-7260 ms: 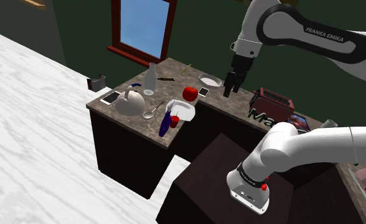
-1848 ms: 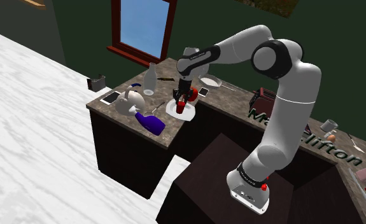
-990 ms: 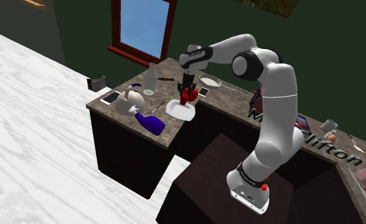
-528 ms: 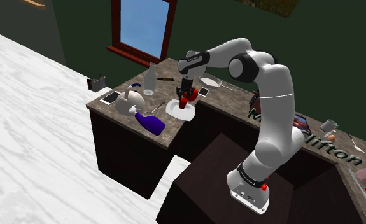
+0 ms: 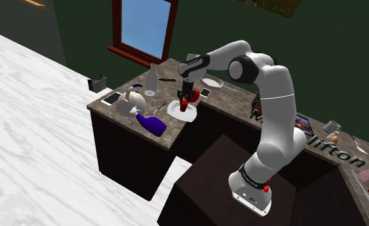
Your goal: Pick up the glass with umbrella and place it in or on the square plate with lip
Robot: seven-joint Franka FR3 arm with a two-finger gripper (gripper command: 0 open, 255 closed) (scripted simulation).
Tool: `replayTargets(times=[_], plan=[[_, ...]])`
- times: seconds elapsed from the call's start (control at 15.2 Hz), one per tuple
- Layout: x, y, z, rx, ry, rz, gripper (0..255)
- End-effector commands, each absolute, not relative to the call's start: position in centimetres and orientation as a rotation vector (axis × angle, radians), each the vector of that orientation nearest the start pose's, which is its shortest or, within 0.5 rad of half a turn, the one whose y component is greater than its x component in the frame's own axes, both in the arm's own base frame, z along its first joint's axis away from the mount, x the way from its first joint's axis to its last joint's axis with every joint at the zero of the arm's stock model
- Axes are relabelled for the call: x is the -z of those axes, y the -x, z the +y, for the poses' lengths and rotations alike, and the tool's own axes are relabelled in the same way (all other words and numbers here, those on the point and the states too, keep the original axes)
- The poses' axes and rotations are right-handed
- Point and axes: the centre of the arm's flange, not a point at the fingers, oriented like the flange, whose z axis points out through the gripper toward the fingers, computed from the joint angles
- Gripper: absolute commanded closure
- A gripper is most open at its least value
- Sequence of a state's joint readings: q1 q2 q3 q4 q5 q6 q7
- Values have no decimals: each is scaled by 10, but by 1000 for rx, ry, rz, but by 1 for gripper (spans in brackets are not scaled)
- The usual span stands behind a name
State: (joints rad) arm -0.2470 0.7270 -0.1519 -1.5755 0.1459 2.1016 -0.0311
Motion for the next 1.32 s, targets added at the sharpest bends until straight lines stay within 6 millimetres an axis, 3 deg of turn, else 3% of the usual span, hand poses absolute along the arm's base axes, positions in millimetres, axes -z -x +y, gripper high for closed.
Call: replayTargets(times=[0.0,0.07,0.13,0.46,0.73,1.25], plan=[[-201,-633,-246,-282,3005,649,255],[-201,-633,-246,-282,3005,649,255],[-201,-633,-246,-282,3005,649,0],[-201,-633,-246,-282,3005,649,0],[-250,-641,-250,-282,3005,649,0],[-250,-641,-250,-282,3005,649,0]])
